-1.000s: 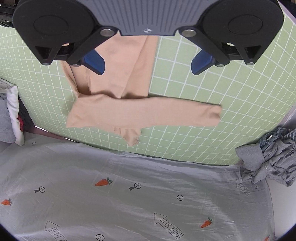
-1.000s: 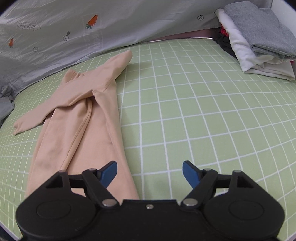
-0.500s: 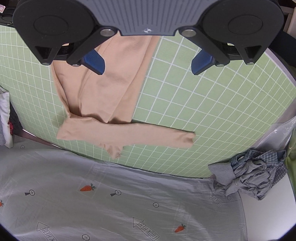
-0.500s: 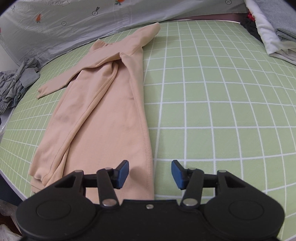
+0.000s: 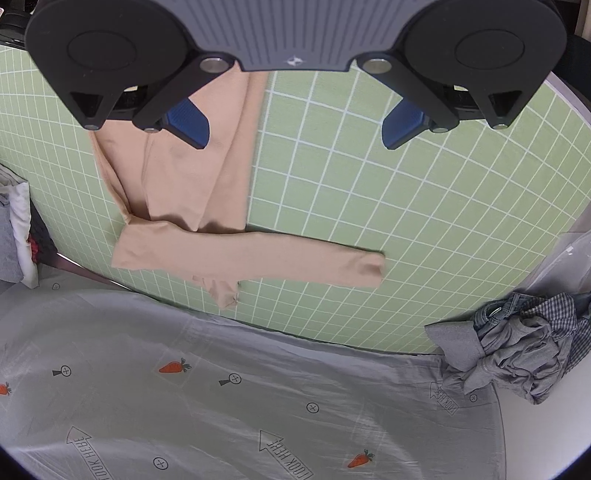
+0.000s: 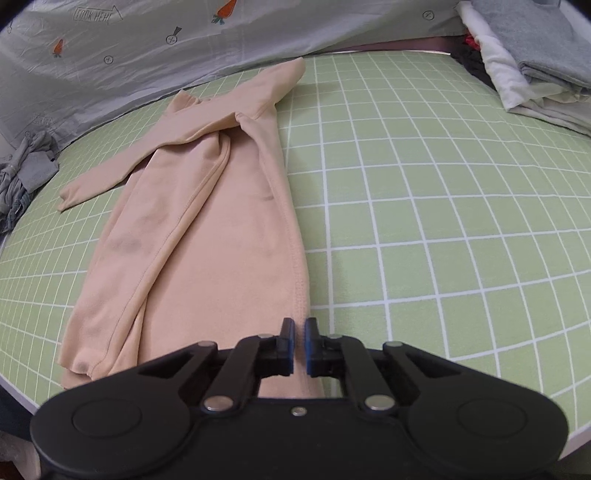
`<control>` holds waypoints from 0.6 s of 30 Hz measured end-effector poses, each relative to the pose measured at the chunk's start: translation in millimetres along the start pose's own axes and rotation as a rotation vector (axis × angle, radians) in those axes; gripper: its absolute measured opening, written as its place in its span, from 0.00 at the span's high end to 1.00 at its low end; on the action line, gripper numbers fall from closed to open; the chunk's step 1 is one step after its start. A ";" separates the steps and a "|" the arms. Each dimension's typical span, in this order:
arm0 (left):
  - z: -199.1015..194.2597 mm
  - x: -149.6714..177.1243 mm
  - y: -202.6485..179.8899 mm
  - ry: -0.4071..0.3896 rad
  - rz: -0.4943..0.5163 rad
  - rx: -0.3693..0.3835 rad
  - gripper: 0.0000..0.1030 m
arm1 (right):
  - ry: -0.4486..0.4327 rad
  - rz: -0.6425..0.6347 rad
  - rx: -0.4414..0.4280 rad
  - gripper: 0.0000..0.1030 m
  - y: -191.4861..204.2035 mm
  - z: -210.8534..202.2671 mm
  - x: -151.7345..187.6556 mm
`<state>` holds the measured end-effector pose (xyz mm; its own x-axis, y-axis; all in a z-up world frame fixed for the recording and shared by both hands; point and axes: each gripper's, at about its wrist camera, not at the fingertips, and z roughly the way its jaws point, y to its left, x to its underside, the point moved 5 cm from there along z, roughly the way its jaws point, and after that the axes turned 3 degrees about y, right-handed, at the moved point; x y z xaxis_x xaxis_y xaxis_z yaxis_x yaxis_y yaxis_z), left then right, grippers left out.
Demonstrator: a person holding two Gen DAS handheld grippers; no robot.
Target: Fold clothes
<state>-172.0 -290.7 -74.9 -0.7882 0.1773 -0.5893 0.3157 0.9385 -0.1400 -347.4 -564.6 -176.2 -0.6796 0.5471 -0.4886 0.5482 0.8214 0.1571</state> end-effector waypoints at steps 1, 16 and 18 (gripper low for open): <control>2.3 -1.9 7.2 0.005 -0.005 0.006 0.04 | -0.014 0.000 0.013 0.94 5.9 -3.2 0.3; 14.1 -36.9 106.3 -0.003 0.069 0.054 0.04 | -0.077 0.051 0.043 0.96 111.6 6.9 9.2; 13.6 -37.6 119.9 -0.003 0.072 0.039 0.04 | -0.058 0.096 0.022 0.96 120.5 17.8 12.3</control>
<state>-97.3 -188.9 -80.3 -0.7610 0.2431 -0.6014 0.3922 0.9109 -0.1281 -281.0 -461.8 -178.5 -0.5944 0.6126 -0.5210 0.6207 0.7614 0.1871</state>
